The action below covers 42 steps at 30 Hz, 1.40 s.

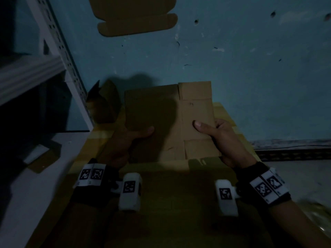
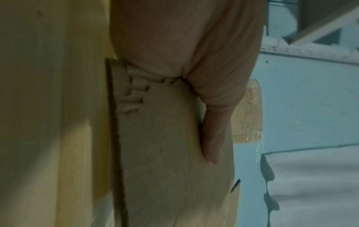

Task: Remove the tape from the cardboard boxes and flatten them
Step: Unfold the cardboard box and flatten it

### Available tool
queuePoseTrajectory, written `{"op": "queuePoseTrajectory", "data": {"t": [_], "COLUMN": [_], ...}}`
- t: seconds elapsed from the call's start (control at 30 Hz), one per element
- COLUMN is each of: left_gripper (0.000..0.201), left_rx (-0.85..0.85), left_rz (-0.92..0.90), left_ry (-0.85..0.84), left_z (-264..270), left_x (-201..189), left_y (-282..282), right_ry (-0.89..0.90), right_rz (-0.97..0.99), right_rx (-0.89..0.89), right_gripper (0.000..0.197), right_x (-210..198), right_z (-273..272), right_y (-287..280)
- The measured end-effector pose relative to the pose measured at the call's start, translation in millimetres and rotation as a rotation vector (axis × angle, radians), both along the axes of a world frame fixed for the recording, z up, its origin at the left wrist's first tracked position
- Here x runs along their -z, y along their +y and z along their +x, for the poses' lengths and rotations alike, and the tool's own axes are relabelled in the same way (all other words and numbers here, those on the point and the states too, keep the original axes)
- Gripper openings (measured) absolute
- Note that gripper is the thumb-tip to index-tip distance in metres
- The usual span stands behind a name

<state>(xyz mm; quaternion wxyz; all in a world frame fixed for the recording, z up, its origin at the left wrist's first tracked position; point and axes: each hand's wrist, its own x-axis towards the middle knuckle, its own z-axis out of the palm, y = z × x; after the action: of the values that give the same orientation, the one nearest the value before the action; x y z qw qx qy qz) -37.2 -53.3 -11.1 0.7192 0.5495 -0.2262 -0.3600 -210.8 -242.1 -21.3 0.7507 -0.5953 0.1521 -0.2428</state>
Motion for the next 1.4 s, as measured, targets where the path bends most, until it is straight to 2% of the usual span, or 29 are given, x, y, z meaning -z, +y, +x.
{"op": "queuePoseTrajectory", "data": {"t": [0.13,0.27,0.4,0.5,0.6,0.73,0.83,0.97,1.03,1.13,1.2,1.27,1.33,1.4], "left_gripper": [0.059,0.042,0.05,0.044,0.039,0.025,0.027,0.03,0.026,0.024,0.027,0.03,0.026,0.027], "left_rx": [-0.001,-0.053,-0.133,-0.173,-0.128,-0.115,-0.145,-0.177,-0.117,-0.036,0.032,0.082,0.029,-0.032], "left_rz": [0.02,0.003,-0.037,-0.098,-0.132,-0.111,-0.057,-0.041,-0.045,-0.075,-0.025,0.095,0.193,0.232], "left_ry": [0.004,0.021,0.09,0.172,0.252,0.152,0.092,0.127,0.121,0.111,0.025,-0.133,-0.225,-0.225], "left_z": [2.1,1.4,5.8,10.3,10.7,2.3,-5.9,-12.6,-20.0,-24.2,-21.5,-16.9,-13.0,-8.3], "left_x": [1.0,5.1,12.1,14.8,16.4,16.4,21.5,26.2,22.4,20.9,19.5,19.0,19.9,23.3], "left_y": [-0.4,-4.3,-8.9,-12.1,-14.7,-21.2,-30.2,-36.4,-38.0,-39.3,-36.0,-30.5,-24.6,-20.2], "right_ry": [0.006,0.021,0.018,0.041,0.064,0.117,0.217,0.318,0.285,0.167,0.104,0.054,0.026,0.01], "right_rz": [0.016,0.026,0.016,-0.03,-0.053,-0.061,-0.139,-0.173,-0.119,-0.023,0.015,0.02,0.013,0.025], "right_rx": [-0.002,0.015,0.035,0.008,-0.047,-0.072,-0.139,-0.18,-0.145,-0.014,0.044,0.079,0.111,0.135], "right_gripper": [0.038,0.039,0.05,0.045,0.041,0.027,0.03,0.036,0.044,0.036,0.035,0.032,0.032,0.032], "right_x": [2.6,6.1,1.6,-1.9,-0.4,3.9,4.7,7.4,10.6,10.8,11.2,13.4,15.8,18.0], "right_z": [1.2,2.1,1.6,0.6,1.8,6.4,7.3,8.7,9.9,11.9,13.8,15.4,16.7,17.3], "right_y": [-1.8,-2.3,-2.6,-2.0,-1.1,0.0,4.4,9.1,9.4,8.6,5.3,-0.2,-4.3,-5.9]}}
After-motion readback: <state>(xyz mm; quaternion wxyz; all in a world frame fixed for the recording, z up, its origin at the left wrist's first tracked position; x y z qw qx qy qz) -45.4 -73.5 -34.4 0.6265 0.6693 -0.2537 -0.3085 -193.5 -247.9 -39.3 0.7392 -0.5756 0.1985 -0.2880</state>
